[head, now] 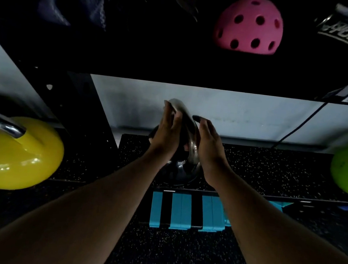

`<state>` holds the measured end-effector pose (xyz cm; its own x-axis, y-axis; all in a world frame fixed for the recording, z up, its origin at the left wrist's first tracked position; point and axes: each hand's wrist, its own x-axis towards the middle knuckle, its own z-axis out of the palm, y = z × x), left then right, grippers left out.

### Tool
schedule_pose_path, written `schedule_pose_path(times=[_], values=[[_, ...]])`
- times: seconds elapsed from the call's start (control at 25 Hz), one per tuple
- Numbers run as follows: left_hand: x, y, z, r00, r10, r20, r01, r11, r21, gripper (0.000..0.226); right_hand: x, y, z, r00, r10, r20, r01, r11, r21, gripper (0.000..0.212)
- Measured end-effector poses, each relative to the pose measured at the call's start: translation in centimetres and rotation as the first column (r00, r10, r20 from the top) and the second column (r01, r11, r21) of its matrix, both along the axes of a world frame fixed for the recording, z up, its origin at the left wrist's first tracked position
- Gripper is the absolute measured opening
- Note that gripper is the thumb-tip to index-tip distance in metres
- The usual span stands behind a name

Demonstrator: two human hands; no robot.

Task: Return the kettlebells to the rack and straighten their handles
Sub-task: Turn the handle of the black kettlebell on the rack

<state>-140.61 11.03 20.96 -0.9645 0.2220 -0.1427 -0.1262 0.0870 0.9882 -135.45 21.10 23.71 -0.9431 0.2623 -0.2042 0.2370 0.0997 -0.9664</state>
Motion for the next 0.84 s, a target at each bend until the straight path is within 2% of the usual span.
schedule_pose_path(times=[0.12,0.28,0.44,0.56,0.84], values=[[0.0,-0.2,0.1,0.999,-0.02,0.024,0.02,0.999,0.033,0.06,-0.5,-1.2,0.7,1.0,-0.02,0.016,0.021,0.995,-0.098,0.041],[-0.3,-1.8,1.3,0.997,-0.076,0.027,0.077,0.996,-0.039,0.053,0.4,-3.3,-0.5,1.0,-0.015,0.028,0.02,0.976,-0.215,0.043],[-1.0,-2.5,1.3,0.991,-0.134,0.029,0.135,0.988,-0.068,0.052,0.0,-3.5,-0.2,1.0,-0.021,0.0,0.02,0.975,-0.219,0.043],[-1.1,-2.8,1.4,0.992,-0.129,0.014,0.13,0.988,-0.078,0.05,0.3,-4.5,-0.4,1.0,-0.012,0.001,0.012,0.956,-0.294,0.045],[-0.9,-2.8,1.0,0.989,-0.144,0.038,0.146,0.988,-0.046,0.051,0.1,-4.0,-0.7,1.0,0.01,-0.024,-0.014,0.981,-0.192,0.046]])
